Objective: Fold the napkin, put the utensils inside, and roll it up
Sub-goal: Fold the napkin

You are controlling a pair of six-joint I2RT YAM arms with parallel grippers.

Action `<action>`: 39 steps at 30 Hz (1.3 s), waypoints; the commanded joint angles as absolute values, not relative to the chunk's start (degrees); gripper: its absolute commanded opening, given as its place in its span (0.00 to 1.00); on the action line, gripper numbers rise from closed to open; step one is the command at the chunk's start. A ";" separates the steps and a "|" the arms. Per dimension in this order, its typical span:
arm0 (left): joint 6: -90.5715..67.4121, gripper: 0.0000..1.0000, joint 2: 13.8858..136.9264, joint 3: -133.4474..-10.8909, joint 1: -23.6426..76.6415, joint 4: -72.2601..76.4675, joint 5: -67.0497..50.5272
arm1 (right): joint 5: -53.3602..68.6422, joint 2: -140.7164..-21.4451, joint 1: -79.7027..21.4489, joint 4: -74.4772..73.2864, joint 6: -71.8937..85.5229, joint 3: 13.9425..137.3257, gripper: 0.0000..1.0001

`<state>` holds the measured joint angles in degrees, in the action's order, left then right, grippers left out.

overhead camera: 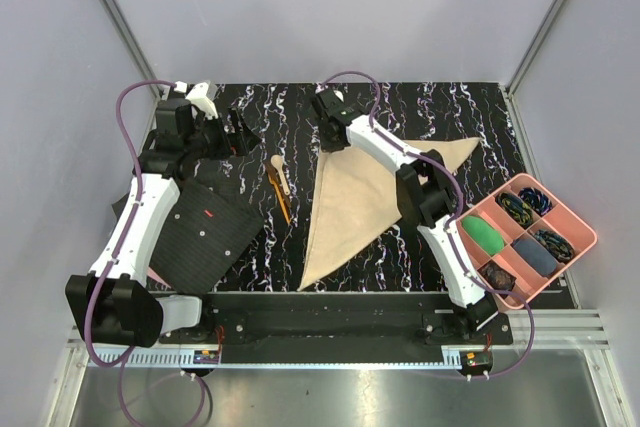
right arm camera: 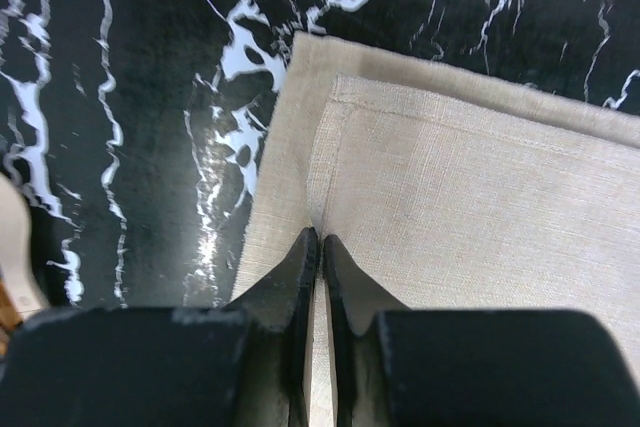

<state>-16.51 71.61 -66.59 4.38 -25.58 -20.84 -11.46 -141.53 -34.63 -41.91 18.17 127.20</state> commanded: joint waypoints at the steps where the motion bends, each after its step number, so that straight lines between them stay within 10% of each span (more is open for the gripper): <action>1: -16.70 0.98 69.87 -66.53 4.13 -22.85 -22.50 | -13.62 -140.89 -35.07 -42.63 17.23 132.62 0.11; 28: -16.79 0.98 70.05 -66.53 4.13 -22.85 -22.85 | -10.29 -148.62 -35.07 -44.91 16.17 139.04 0.14; 33: -16.87 0.98 70.14 -66.53 4.22 -22.76 -23.03 | -7.74 -148.45 -34.98 -44.47 15.73 138.96 0.59; 39: -16.87 0.98 70.40 -66.53 4.13 -22.85 -23.03 | -4.75 -139.86 -36.29 -41.76 13.19 131.06 0.67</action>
<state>-16.53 71.61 -66.59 4.38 -25.58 -21.28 -7.70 -148.27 -34.68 -43.99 15.57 135.63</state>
